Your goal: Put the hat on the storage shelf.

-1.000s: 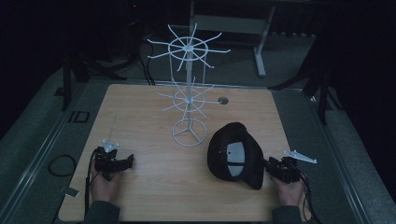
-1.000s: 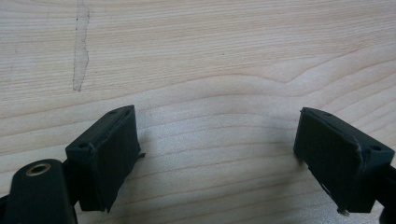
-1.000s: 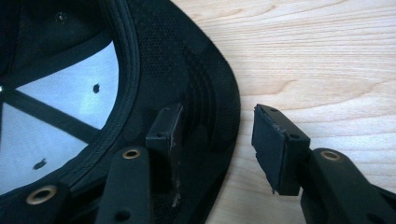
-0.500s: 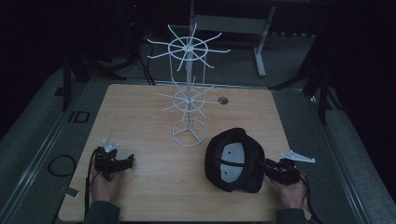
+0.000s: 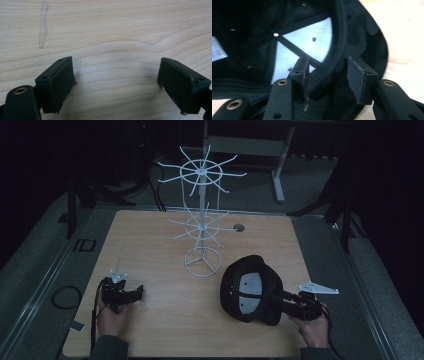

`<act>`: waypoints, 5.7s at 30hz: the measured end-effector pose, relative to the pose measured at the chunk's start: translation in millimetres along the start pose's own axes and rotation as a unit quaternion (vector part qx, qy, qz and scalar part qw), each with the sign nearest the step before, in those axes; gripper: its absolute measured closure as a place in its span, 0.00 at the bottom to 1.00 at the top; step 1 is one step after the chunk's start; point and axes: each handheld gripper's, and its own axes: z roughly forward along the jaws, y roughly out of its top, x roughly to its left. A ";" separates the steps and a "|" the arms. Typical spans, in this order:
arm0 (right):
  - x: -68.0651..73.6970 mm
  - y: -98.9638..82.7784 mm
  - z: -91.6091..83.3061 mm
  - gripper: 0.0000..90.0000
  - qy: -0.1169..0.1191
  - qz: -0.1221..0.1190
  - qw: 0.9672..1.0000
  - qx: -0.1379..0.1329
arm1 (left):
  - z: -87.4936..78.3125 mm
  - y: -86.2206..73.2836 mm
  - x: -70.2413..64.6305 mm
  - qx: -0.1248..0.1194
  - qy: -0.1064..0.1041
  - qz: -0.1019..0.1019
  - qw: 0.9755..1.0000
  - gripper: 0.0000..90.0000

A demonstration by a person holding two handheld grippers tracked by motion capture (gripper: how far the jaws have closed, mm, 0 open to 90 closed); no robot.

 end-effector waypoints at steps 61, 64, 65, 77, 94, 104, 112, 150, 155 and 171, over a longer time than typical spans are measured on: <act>116.6 37.2 8.4 0.96 0.157 -0.185 0.970 -0.008 | 0.2 0.2 -0.8 0.000 0.002 -0.002 1.000 0.16; 115.1 42.8 5.1 0.96 0.156 -0.189 0.969 -0.014 | 0.2 0.3 -0.9 0.000 0.002 -0.002 1.000 0.16; 115.1 42.8 5.1 0.96 0.156 -0.189 0.969 -0.014 | 0.2 0.3 -0.9 0.000 0.002 -0.002 1.000 0.16; 121.6 62.9 0.1 0.96 0.169 -0.197 0.965 -0.042 | 0.2 0.3 -1.0 0.000 0.002 -0.002 1.000 0.16; 148.6 85.2 4.2 0.97 0.214 -0.222 0.949 -0.065 | 0.4 0.3 -1.1 -0.001 0.002 -0.003 1.000 0.16; 162.9 101.9 7.3 0.97 0.236 -0.233 0.940 -0.082 | 0.4 0.3 -1.2 -0.001 0.002 -0.004 1.000 0.16; 171.2 109.8 12.5 0.97 0.252 -0.235 0.935 -0.088 | 0.3 0.4 -1.0 0.000 0.002 -0.002 1.000 0.16; 212.5 139.6 39.6 0.97 0.328 -0.253 0.906 -0.092 | 0.2 0.5 -1.0 0.000 0.002 -0.002 1.000 0.16; 216.2 144.2 42.4 0.97 0.335 -0.254 0.902 -0.093 | 0.2 0.5 -0.9 0.000 0.002 -0.002 1.000 0.16; 221.8 168.0 41.3 0.97 0.351 -0.261 0.893 -0.106 | 0.3 0.5 -1.0 0.000 0.002 -0.003 1.000 0.16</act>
